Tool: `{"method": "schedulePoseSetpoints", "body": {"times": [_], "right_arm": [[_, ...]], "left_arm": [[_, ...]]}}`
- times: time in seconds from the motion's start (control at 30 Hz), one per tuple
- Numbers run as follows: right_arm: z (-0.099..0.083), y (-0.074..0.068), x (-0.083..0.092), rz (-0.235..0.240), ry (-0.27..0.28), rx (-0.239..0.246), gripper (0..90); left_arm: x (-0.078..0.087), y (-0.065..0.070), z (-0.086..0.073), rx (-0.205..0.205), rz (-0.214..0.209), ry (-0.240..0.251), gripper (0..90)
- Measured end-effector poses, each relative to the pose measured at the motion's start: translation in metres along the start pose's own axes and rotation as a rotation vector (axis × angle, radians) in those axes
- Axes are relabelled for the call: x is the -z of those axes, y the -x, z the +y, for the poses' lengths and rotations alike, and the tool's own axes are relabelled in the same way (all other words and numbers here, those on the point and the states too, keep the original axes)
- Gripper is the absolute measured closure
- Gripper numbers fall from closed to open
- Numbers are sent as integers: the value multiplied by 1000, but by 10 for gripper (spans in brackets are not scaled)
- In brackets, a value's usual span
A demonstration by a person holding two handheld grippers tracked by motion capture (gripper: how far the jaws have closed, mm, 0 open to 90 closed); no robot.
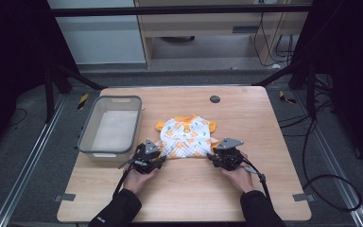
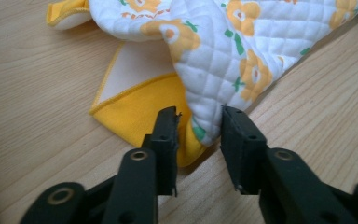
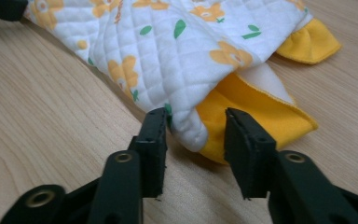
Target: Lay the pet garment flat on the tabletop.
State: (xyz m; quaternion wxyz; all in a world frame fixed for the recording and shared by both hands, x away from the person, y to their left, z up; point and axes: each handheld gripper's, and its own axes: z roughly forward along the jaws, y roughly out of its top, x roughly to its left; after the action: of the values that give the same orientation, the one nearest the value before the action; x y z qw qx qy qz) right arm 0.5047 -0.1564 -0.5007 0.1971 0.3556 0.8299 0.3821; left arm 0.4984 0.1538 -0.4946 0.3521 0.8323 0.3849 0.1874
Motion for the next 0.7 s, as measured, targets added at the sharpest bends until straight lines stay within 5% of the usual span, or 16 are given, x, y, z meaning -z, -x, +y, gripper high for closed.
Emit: {"method": "schedulePoseSetpoints", "body": {"times": [0.13,0.37,0.57,0.7], "right_arm": [[1,-1,0,20,-13,-3,780],[7,-5,12,59,26,-13,823],[16,-13,55,113,103,-13,825],[15,-22,85,161,147,-22,825]], "left_arm": [[0,2,1,5,-15,-1,800],[14,5,7,4,-57,15,834],[68,15,15,-6,-133,121,835],[92,20,12,-7,-171,143,834]]}}
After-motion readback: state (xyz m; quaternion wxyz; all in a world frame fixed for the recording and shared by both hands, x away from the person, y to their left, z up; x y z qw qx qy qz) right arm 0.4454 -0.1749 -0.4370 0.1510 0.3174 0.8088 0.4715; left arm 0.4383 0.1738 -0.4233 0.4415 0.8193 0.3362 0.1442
